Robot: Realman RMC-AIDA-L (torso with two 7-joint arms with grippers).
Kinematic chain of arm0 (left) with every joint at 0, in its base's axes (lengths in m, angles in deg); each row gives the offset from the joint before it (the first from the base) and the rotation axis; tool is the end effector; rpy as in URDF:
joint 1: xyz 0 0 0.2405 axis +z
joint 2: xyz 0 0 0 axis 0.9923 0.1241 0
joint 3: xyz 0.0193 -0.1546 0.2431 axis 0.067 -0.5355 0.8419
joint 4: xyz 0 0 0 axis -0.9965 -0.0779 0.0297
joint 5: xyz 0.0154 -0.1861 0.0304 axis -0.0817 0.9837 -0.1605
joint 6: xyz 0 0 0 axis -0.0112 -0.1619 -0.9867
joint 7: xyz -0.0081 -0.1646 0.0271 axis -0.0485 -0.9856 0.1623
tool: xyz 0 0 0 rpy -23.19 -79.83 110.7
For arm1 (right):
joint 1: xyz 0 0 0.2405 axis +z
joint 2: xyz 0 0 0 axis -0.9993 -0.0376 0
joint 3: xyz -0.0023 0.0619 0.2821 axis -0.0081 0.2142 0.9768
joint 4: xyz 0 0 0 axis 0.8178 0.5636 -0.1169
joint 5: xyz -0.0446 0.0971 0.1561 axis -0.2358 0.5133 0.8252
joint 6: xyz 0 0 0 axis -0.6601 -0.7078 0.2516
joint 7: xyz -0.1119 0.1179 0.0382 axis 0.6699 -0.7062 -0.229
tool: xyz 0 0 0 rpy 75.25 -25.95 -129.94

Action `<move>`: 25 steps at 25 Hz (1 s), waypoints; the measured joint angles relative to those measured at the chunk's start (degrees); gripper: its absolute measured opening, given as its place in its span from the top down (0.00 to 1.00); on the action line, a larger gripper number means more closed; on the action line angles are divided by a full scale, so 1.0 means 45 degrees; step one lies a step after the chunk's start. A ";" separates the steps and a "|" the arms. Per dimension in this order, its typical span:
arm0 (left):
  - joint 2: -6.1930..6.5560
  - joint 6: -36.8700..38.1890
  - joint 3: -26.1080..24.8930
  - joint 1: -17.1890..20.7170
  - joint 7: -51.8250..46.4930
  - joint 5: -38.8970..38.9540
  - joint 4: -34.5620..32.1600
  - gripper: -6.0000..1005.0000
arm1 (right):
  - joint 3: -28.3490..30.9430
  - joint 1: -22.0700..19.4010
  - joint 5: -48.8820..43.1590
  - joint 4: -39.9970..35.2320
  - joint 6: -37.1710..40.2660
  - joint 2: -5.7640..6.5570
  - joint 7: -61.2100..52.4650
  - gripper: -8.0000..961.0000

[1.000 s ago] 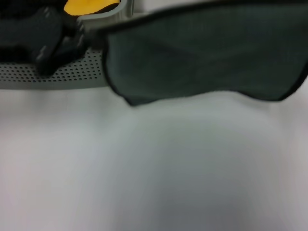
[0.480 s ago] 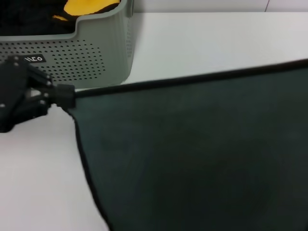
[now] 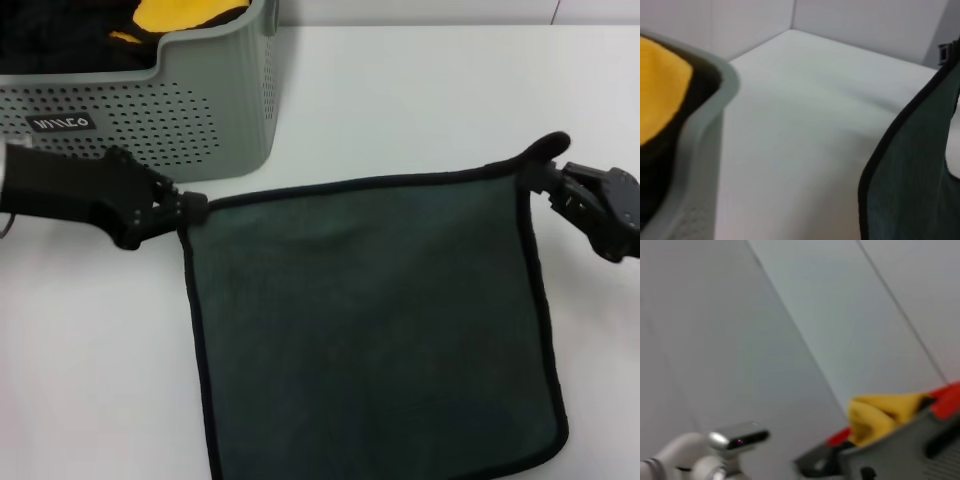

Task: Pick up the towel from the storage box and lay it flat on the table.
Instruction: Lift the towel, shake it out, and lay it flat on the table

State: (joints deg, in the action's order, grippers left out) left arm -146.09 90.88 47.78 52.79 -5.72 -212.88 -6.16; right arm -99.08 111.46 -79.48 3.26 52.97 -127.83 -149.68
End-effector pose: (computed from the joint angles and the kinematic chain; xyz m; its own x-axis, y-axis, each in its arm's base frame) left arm -0.2726 0.3374 0.0221 0.9099 0.3380 0.2403 0.3797 -0.9121 -0.1546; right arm 0.2447 0.2961 -0.0190 0.3949 -0.3111 -0.8644 -0.5085 -0.8577 0.0764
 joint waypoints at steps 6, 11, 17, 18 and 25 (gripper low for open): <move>-0.0064 -0.1099 0.0062 -0.0185 -0.0303 -0.0188 0.0090 0.98 | 0.0024 0.0040 -0.0001 -0.0100 -0.1647 0.0044 -0.0004 0.91; -0.0212 -0.1696 0.0072 -0.0482 -0.0404 -0.0701 0.0166 0.96 | 0.0000 0.0295 -0.0011 -0.0119 -0.2486 0.0089 0.0043 0.91; -0.0633 -0.2573 0.0106 -0.0773 -0.0268 -0.1112 0.0251 0.94 | 0.0042 0.0892 -0.0246 -0.0065 -0.3290 0.0203 -0.0008 0.91; -0.0689 -0.2655 0.0107 -0.0823 -0.0254 -0.1247 0.0258 0.93 | 0.0038 0.0931 -0.0248 -0.0064 -0.3370 0.0205 -0.0016 0.91; -0.0984 -0.2950 0.0179 -0.0979 -0.0228 -0.1758 0.0264 0.91 | -0.0009 0.1068 -0.0414 -0.0104 -0.4027 0.0162 -0.0047 0.91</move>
State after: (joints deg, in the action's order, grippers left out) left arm -150.52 77.60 48.59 48.39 -6.75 -220.79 -4.97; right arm -99.12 116.27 -81.34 2.79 34.85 -127.10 -149.89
